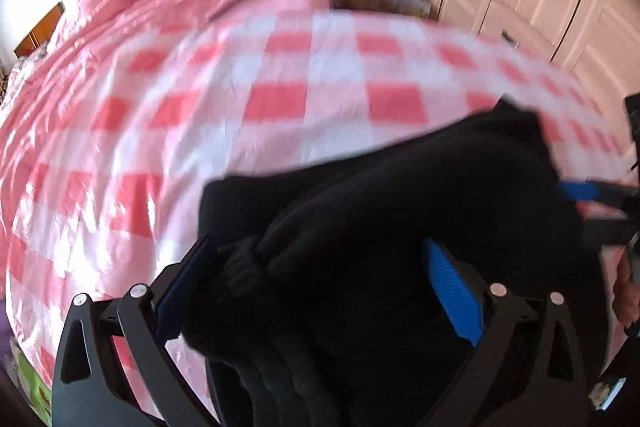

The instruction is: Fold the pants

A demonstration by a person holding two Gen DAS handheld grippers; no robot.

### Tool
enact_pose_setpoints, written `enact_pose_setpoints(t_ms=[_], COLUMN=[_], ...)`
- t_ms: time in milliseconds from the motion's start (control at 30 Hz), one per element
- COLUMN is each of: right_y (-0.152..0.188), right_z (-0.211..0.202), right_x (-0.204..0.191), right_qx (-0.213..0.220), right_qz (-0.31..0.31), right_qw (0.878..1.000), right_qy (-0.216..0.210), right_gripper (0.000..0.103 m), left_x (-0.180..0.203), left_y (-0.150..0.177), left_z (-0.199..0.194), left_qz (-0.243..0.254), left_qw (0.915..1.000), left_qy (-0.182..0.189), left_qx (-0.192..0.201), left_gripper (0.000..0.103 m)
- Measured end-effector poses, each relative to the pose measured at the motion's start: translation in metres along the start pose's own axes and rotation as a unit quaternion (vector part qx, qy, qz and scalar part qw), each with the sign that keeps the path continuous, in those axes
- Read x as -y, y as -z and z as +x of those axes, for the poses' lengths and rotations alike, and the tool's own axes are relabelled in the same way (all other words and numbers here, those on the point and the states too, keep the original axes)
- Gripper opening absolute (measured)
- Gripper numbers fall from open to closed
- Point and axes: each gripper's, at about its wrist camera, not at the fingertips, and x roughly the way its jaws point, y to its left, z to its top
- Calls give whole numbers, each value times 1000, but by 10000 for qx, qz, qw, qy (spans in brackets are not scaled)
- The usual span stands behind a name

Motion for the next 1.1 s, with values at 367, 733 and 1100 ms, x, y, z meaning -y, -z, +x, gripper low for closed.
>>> enact_pose_setpoints(t_ms=[367,733,1100], right_y=[7,62,67], right_z=[-41,-30,-40], right_x=[11,11,35], right_qx=[360,-307,0], right_qz=[487,609,948], right_qw=[9981,9975,9944], right_qy=[131,-193,-472], right_gripper=[99,96,65], left_x=[-28,-100,-92], left_y=[18,72,74], left_z=[-37,-15,-7], left_qz=[-515,-1903,-1839], left_qw=[9970,9655,9478], left_qy=[15,1763,2596], left_qx=[577,-211,-198], left_gripper=[101,102,101])
